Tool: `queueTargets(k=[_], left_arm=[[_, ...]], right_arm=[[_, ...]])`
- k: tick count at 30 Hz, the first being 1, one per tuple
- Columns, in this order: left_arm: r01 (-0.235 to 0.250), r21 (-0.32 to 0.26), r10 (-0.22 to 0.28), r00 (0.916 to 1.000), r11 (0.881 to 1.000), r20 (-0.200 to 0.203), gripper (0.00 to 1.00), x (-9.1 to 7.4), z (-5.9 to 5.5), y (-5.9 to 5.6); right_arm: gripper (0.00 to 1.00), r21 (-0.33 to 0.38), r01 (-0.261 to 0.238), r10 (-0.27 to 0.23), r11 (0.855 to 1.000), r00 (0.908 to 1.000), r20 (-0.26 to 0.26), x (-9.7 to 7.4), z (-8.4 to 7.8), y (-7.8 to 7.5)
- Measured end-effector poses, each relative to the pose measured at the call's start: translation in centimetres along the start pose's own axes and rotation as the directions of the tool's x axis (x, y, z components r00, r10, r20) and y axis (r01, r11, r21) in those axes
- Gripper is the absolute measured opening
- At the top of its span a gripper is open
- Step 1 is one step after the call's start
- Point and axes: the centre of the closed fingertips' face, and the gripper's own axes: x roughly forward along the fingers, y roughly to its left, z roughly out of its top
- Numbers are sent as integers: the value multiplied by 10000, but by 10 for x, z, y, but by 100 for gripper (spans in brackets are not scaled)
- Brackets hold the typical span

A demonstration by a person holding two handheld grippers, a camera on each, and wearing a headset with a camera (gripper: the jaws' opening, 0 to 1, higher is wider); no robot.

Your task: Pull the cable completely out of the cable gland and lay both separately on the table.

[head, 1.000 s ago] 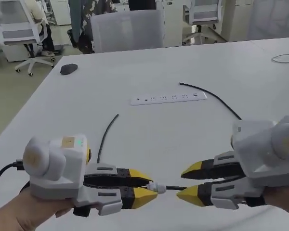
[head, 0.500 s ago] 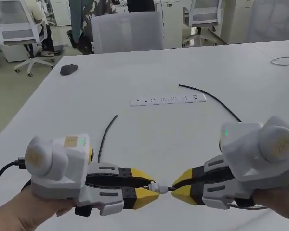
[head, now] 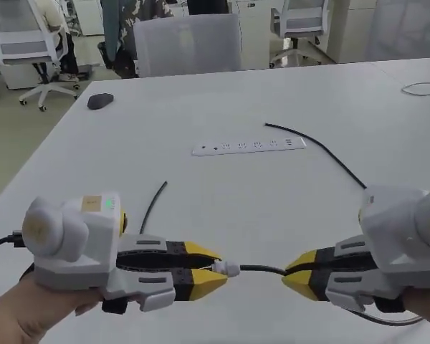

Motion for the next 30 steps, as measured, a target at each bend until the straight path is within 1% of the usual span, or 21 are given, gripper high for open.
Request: queueTargets(k=[2, 4, 5, 6, 7, 9, 12, 14, 15, 16, 18, 19, 21, 22, 23, 25, 27, 29, 30], left_arm=[[-75, 8, 75, 10000, 10000, -4, 15, -3, 0, 2], [-102, -97, 102, 9999, 9999, 80, 15, -5, 1, 3], [-132, -82, 132, 9999, 9999, 85, 15, -5, 1, 3], [-157, -89, 158, 9998, 9998, 90, 15, -6, 1, 4], [-187, -123, 189, 9998, 9997, 91, 15, -7, 0, 5], [-258, -148, 260, 9996, 9996, 107, 15, -9, 0, 7], [-308, -213, 311, 9994, 9993, 169, 15, -13, -1, 8], [-360, -274, 365, 9991, 9990, 196, 15, -14, -1, 10], [-368, -371, 377, 9990, 9986, 249, 15, -15, -1, 11], [-420, -339, 428, 9988, 9985, 240, 15, -15, -1, 11], [-438, -360, 448, 9987, 9984, 259, 15, -16, 0, 11], [-509, -284, 516, 9984, 9983, 241, 15, -16, 0, 12], [-568, -237, 574, 9980, 9981, 266, 15, -18, 0, 14], [-590, -261, 598, 9978, 9979, 299, 15, -18, 0, 14], [-604, -273, 613, 9976, 9978, 329, 15, -19, 1, 15], [-629, -260, 638, 9974, 9977, 337, 15, -19, 1, 16], [-621, -271, 629, 9975, 9977, 321, 15, -19, 1, 16], [-622, -261, 629, 9976, 9977, 287, 15, -19, 0, 16], [-623, -272, 631, 9976, 9977, 275, 15, -18, -1, 16]], right_arm=[[0, 198, 314, -312, 9993, 9995, -107, -5, -10, -8], [0, 406, 469, -462, 9981, 9988, -184, -10, -17, -13], [0, 484, 683, -673, 9965, 9975, -229, -14, -21, -19], [0, 516, 787, -773, 9956, 9966, -285, -17, -25, -22], [0, 653, 1072, -1047, 9921, 9937, -410, -22, -31, -28], [0, 652, 1436, -1396, 9875, 9883, -619, -29, -40, -39], [0, 639, 1864, -1823, 9804, 9811, -645, -40, -49, -50], [0, 804, 2100, -2036, 9744, 9757, -811, -45, -57, -57], [0, 804, 2238, -2165, 9713, 9721, -903, -48, -62, -61], [0, 810, 2440, -2348, 9664, 9659, -1089, -51, -69, -65], [0, 806, 2627, -2518, 9615, 9598, -1238, -54, -76, -71], [0, 725, 2853, -2728, 9557, 9509, -1465, -57, -84, -76], [0, 652, 3114, -2954, 9480, 9377, -1828, -61, -95, -82], [0, 423, 3260, -3109, 9444, 9274, -2079, -62, -104, -85], [0, 497, 3353, -3170, 9408, 9223, -2210, -63, -110, -86], [0, 654, 3327, -3114, 9408, 9241, -2215, -61, -118, -85], [0, 814, 3338, -3082, 9391, 9232, -2297, -60, -125, -84], [0, 758, 3241, -2994, 9430, 9255, -2320, -59, -128, -81], [0, 715, 3272, -3035, 9422, 9243, -2313, -59, -128, -81]])
